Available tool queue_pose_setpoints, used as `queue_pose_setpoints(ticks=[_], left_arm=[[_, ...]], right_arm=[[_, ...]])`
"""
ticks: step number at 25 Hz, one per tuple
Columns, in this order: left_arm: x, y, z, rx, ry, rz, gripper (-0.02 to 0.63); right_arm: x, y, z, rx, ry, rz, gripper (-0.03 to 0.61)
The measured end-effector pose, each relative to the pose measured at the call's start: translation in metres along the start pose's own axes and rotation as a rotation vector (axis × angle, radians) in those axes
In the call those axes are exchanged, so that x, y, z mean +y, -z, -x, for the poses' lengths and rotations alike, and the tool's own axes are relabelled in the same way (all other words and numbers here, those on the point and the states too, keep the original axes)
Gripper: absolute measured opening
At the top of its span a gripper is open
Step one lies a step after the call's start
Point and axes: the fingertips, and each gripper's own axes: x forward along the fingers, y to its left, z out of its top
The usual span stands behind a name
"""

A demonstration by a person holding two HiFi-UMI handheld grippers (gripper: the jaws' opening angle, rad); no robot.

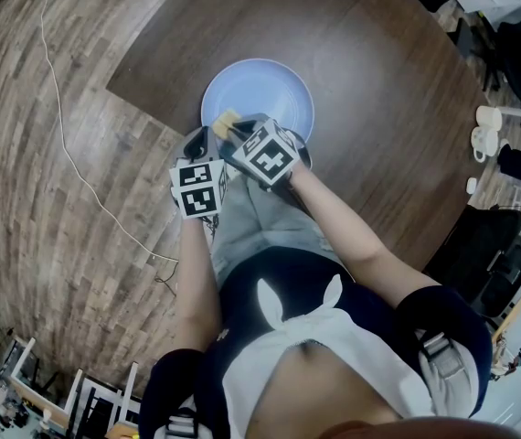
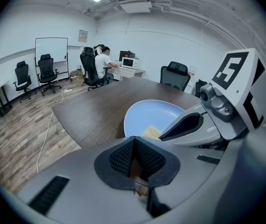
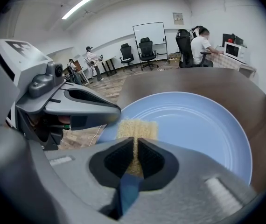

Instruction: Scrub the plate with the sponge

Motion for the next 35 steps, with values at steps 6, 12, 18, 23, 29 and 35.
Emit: queue_pose_setpoints(ticks=[6, 12, 18, 23, 29, 35], left_arm=[[0.001, -0.001, 0.001, 0.003, 0.002, -0.002, 0.003], [0.002, -0.002, 0.0, 0.005, 0.004, -0.004, 0.003], [0.0, -0.001, 0.002, 0.003, 0.006, -0.003, 0.003], [0.001, 0.0, 0.001, 0.001, 0.009, -0.004, 0.003], [0.002, -0.001, 0.001, 0.002, 0.011, -0.006, 0.003], [0.002, -0.001, 0.002, -0.001, 0.012, -0.007, 0.003]], right_arm=[[-0.008, -0.003, 0.001, -0.016, 0.012, -0.024, 0.025], [-0.016, -0.003, 0.002, -0.025, 0.016, -0.065, 0.025], [-0.025, 0.0, 0.007, -0.023, 0.041, -0.085, 0.025], [-0.034, 0.001, 0.008, -0.019, 0.06, -0.099, 0.026], [-0.047, 0.002, 0.013, -0.012, 0.088, -0.109, 0.026], [-0.057, 0.005, 0.018, -0.01, 0.118, -0.122, 0.026]])
